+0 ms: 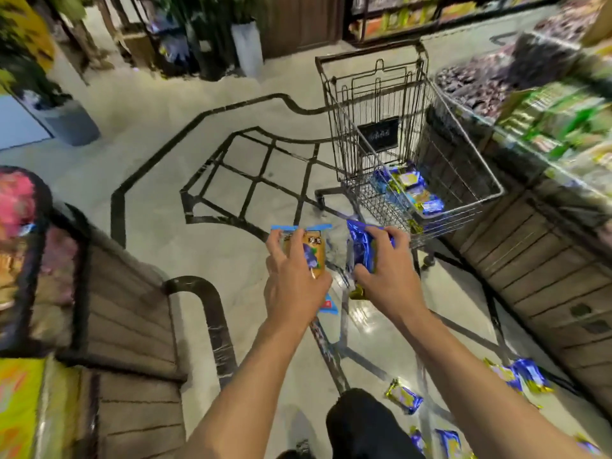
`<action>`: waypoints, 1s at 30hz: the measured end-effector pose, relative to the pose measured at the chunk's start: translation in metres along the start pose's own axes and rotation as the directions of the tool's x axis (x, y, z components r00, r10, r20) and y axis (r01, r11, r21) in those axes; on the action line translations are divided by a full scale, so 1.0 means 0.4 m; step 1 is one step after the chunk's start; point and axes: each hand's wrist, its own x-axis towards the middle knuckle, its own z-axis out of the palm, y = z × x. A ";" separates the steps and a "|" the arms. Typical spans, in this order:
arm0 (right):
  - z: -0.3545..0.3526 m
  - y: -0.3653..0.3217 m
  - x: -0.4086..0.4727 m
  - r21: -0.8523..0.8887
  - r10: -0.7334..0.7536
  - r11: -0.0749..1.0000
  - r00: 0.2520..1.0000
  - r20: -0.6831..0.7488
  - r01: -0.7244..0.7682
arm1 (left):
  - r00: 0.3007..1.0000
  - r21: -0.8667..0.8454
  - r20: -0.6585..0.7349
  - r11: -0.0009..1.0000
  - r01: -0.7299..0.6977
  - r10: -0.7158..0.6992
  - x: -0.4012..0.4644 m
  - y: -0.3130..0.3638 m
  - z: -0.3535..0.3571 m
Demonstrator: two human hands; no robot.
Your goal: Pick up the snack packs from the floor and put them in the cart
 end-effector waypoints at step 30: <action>0.087 0.163 1.189 0.032 0.503 0.852 0.799 -0.330 -0.523 | 0.776 -0.162 0.405 0.874 -0.459 0.483 1.403 0.390 0.407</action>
